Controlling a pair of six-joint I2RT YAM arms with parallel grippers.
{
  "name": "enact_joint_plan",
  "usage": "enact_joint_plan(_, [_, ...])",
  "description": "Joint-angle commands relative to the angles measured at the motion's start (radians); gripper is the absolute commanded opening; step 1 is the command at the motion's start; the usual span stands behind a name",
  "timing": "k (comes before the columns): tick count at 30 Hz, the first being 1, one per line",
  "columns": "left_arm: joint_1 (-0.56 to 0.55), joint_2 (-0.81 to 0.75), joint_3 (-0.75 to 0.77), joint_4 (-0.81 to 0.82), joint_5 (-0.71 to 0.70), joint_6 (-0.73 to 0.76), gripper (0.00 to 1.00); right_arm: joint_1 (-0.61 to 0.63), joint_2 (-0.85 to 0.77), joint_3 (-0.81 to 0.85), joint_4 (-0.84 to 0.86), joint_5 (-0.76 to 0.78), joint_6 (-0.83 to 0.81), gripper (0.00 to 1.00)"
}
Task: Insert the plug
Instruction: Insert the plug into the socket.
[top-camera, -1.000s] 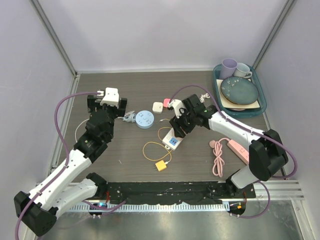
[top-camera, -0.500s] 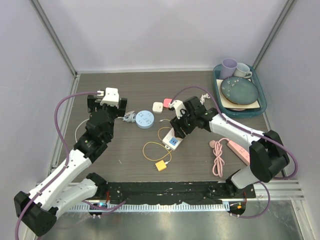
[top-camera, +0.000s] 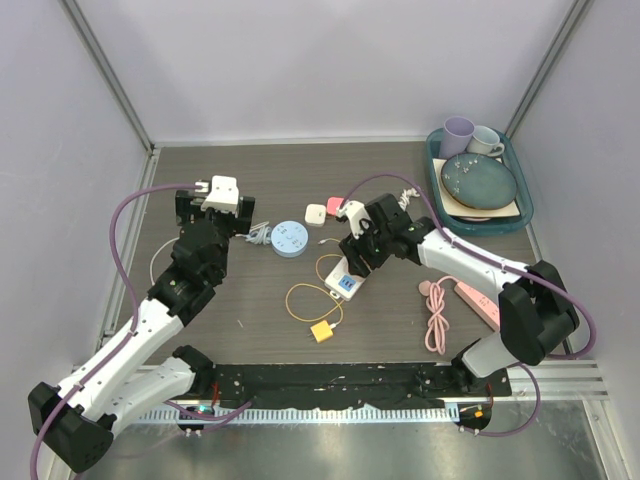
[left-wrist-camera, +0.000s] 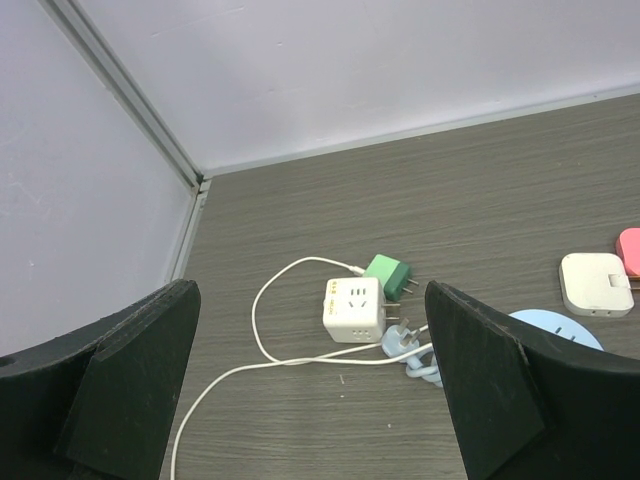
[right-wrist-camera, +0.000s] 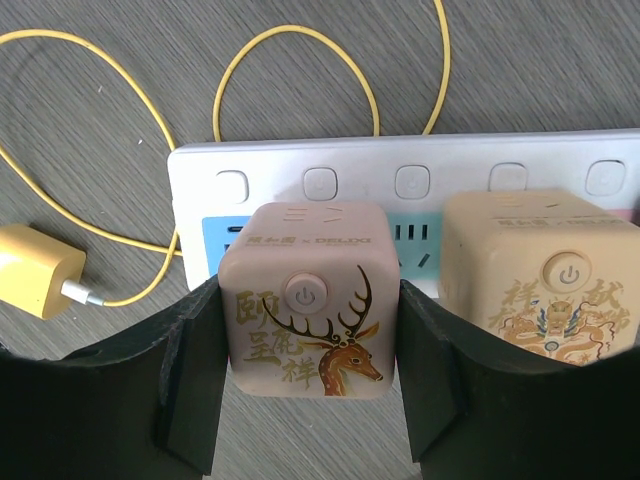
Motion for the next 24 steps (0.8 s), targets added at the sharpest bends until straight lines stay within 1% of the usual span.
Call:
enact_joint_plan(1, [0.005, -0.015, -0.005, 0.048, 0.006, 0.000, 1.00, 0.007, 0.046, -0.044, -0.061, 0.076, -0.028, 0.01])
enact_joint_plan(15, [0.005, -0.001, -0.008, 0.051, 0.014, 0.000, 1.00, 0.018, 0.086, -0.116, -0.066, 0.119, -0.009, 0.01])
enact_joint_plan(24, [0.004, -0.001, -0.011, 0.051, 0.014, 0.000, 1.00, 0.021, 0.111, -0.121, -0.057, 0.145, -0.009, 0.01])
